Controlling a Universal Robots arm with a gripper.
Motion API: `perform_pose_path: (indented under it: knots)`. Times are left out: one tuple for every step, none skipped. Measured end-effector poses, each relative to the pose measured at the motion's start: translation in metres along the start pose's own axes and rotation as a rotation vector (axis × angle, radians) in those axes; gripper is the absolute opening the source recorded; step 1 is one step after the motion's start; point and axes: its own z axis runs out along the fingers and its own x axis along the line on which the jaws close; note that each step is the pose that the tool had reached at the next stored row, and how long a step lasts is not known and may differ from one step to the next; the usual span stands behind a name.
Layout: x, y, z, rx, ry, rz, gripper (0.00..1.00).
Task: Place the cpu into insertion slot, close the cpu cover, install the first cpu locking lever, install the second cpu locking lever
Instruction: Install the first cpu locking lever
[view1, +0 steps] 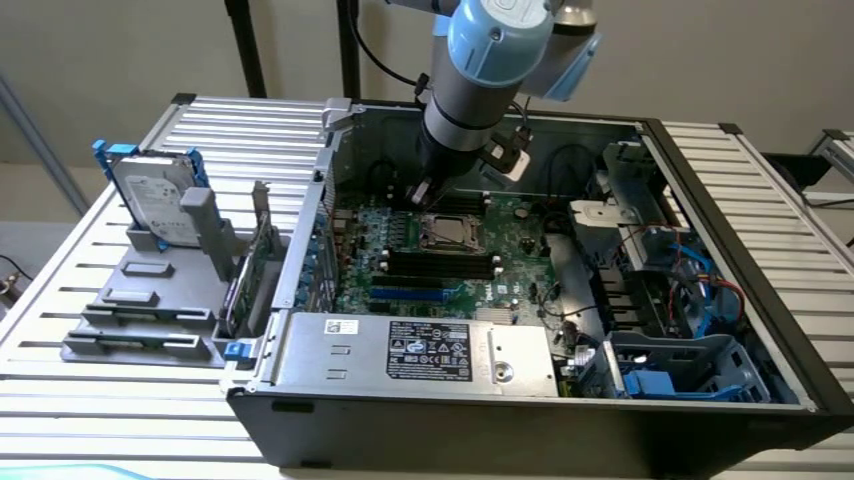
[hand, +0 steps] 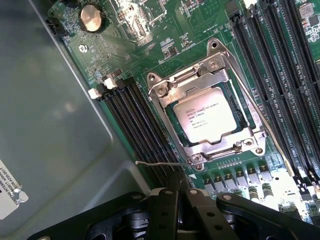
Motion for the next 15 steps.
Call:
perform_pose_path:
  knots:
    - [0.0000,0.0000,0.0000,0.0000,0.0000,0.000,0.11]
    - [0.0000,0.0000,0.0000,0.0001,0.0000,0.000,0.11]
    - [0.0000,0.0000,0.0000,0.0001,-0.0001,0.000,0.11]
    - [0.0000,0.0000,0.0000,0.0001,0.0000,0.000,0.11]
    - [0.0000,0.0000,0.0000,0.0001,0.0000,0.000,0.11]
    - [0.0000,0.0000,0.0000,0.0001,0.0000,0.000,0.11]
    - [0.0000,0.0000,0.0000,0.0001,0.0000,0.000,0.11]
    - [0.0000,0.0000,0.0000,-0.0002,0.0002,0.000,0.11]
    - [-0.0002,0.0002,0.0007,-0.0009,0.0008,-0.001,0.11]
    - [-0.0005,0.0005,0.0017,-0.0012,0.0009,-0.001,0.11]
    - [-0.0008,0.0008,0.0028,-0.0014,0.0008,-0.001,0.11]
    - [-0.0011,0.0011,0.0041,-0.0015,0.0008,-0.001,0.11]
    - [-0.0014,0.0014,0.0052,-0.0016,0.0009,-0.001,0.11]
    - [-0.0014,0.0014,0.0061,-0.0016,0.0010,-0.001,0.11]
    - [-0.0014,0.0015,0.0067,-0.0015,0.0009,-0.001,0.11]
